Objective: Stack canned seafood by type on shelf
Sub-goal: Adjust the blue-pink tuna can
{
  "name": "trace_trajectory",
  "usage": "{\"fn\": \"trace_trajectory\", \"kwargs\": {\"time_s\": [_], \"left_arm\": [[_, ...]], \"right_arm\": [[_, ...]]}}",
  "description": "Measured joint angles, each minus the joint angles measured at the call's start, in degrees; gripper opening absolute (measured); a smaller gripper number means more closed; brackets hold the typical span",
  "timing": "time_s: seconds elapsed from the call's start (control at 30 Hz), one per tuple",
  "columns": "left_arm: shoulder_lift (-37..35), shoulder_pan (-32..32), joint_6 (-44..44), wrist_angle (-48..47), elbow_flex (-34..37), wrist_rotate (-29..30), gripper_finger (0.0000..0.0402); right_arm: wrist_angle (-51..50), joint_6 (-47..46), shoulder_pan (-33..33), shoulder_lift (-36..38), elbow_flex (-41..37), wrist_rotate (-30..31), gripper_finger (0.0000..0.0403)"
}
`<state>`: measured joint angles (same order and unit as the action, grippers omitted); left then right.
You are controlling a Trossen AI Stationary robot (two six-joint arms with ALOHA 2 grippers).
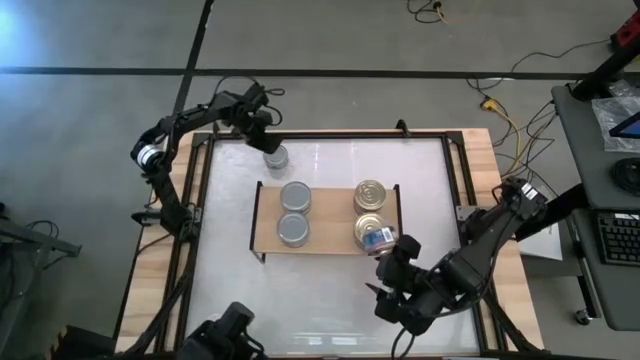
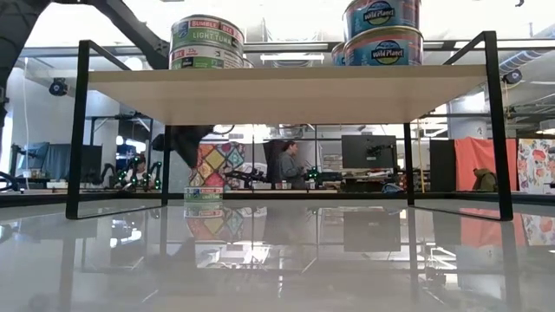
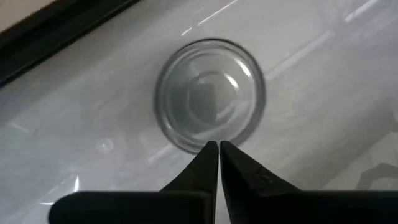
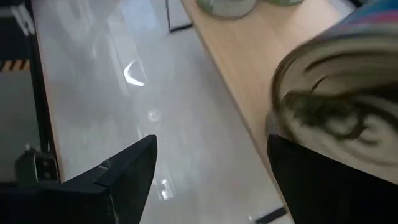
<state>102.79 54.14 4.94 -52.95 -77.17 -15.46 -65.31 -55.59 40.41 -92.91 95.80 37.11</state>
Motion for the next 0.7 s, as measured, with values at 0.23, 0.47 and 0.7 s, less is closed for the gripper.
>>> {"fn": "trace_trajectory", "kwargs": {"time_s": [0.23,0.47,0.7], "left_arm": [[-0.2,0.4,-1.3,1.8,1.2,-0.1,0.0001],[-1.1,0.2,-1.2,1.7,1.6,-0.1,0.0001],[-3.6,0.2,-1.2,1.6,3.2,0.4,0.0001]], "right_arm": [[0.3,2.9,-0.6,0.3,0.5,0.8,0.0292],[0.2,7.0,-1.2,0.5,1.8,6.3,0.0306],[0.2,10.9,-2.9,0.5,3.7,8.2,0.0313]]}}
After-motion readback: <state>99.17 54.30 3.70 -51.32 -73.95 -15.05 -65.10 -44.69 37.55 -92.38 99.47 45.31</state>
